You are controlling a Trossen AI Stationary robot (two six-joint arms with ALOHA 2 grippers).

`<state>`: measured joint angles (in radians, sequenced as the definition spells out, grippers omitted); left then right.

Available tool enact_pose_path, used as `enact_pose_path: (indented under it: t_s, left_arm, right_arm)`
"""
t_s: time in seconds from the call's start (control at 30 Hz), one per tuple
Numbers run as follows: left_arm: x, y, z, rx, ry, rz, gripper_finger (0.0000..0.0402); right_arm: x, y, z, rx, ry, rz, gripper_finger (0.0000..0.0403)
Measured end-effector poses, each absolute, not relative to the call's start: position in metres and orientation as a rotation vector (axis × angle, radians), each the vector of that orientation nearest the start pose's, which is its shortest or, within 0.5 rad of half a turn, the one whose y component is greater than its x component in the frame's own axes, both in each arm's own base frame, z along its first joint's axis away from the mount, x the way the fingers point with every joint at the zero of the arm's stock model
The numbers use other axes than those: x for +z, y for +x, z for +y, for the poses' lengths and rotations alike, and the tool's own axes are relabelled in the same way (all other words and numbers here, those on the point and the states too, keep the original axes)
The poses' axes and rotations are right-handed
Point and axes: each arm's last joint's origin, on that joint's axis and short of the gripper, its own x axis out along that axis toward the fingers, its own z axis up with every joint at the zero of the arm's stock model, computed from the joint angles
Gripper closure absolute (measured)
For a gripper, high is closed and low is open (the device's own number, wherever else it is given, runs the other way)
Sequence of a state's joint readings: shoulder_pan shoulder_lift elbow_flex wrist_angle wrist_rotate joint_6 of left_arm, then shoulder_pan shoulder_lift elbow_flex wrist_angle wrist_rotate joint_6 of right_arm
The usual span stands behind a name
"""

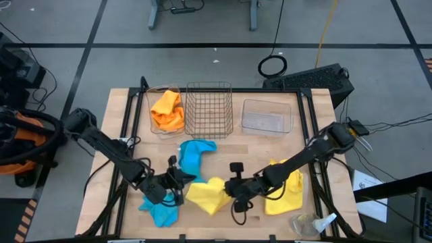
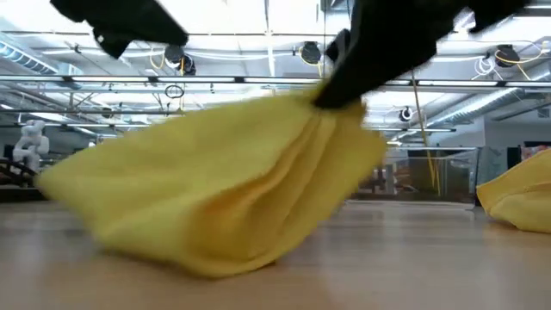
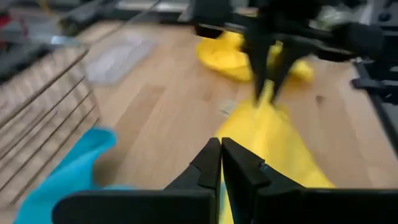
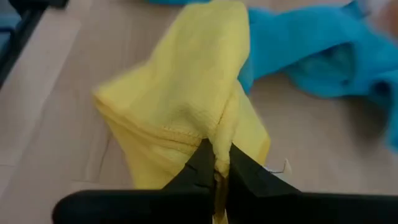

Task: Sort microfiber towel by color & place in baskets
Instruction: Put the left yellow microfiber cloth into the wire basket

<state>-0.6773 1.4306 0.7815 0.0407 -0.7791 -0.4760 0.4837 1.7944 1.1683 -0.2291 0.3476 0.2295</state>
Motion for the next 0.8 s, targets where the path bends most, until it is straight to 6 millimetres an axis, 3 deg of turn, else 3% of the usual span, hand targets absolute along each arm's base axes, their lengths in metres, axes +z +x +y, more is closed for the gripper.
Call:
enact_pose_path:
  t_s: [0.2,0.37,0.6,0.8]
  left_arm:
    - [0.197,0.259,-0.170,0.196,-0.058,0.365,0.0358]
    - [0.178,0.271,-0.162,0.244,-0.029,0.405,0.0280]
    - [0.176,0.274,-0.162,0.232,0.020,0.402,0.0149]
    - [0.181,0.274,-0.165,0.138,0.020,0.405,0.0112]
  right_arm:
    - [0.216,0.327,0.160,0.026,-0.144,0.760,0.0400]
    - [0.221,0.327,0.159,-0.008,-0.176,0.730,0.0400]
    - [0.220,0.325,0.158,-0.008,-0.193,0.748,0.0400]
    - [0.219,0.324,0.157,-0.007,-0.211,0.766,0.0400]
